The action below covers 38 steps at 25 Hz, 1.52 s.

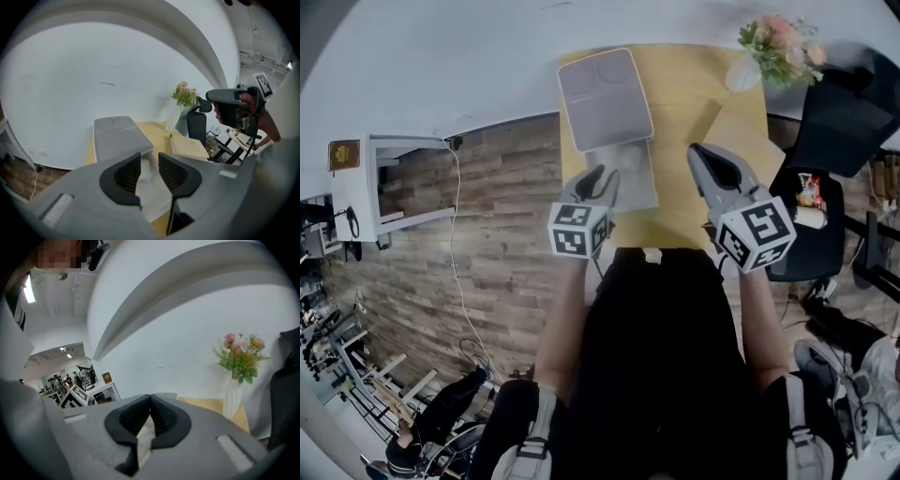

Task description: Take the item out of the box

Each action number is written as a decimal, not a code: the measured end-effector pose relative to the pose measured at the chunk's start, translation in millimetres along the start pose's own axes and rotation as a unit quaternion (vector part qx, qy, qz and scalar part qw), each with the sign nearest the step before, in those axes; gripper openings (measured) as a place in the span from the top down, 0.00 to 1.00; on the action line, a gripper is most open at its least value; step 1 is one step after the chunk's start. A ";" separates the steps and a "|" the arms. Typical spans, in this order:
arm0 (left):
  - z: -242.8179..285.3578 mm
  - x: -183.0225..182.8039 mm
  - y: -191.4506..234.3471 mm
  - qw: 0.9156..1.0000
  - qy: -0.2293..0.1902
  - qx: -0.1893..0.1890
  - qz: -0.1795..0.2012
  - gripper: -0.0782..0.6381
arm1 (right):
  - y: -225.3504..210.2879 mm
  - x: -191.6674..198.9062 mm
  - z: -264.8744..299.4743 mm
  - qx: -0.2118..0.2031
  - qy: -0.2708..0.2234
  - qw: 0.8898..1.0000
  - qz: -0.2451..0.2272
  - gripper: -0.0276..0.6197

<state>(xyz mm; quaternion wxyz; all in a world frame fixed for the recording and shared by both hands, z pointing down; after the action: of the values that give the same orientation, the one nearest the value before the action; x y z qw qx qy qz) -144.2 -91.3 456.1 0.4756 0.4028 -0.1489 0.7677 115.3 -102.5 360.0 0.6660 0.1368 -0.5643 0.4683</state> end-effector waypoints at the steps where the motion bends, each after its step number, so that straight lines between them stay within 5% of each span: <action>1: 4.5 2.5 -1.3 1.000 0.005 -0.003 -0.003 0.71 | -4.3 1.4 1.5 -0.004 0.004 1.000 0.003 0.95; 18: 77.8 33.1 -6.1 0.997 0.064 -0.038 -0.031 0.65 | -35.3 31.4 37.0 -0.086 0.080 0.993 -0.016 0.95; 38: 142.1 49.6 5.4 0.992 0.112 -0.044 -0.042 0.57 | -68.5 46.1 58.0 -0.099 0.106 0.989 0.002 0.95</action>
<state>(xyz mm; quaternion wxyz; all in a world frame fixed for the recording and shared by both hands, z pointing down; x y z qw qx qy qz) -92.1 -150.7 584.2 0.5385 0.2991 -0.1116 0.7798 129.0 -158.0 443.2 0.7312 0.0185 -0.5347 0.4232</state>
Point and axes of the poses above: the fingertips, and each gripper's own axes: z forward along the fingers, y to its left, x out of its underside, the point moved 10 cm from there along -z, backward along the fingers, and after that the axes turned 5 degrees about z, right-handed, at the moved point
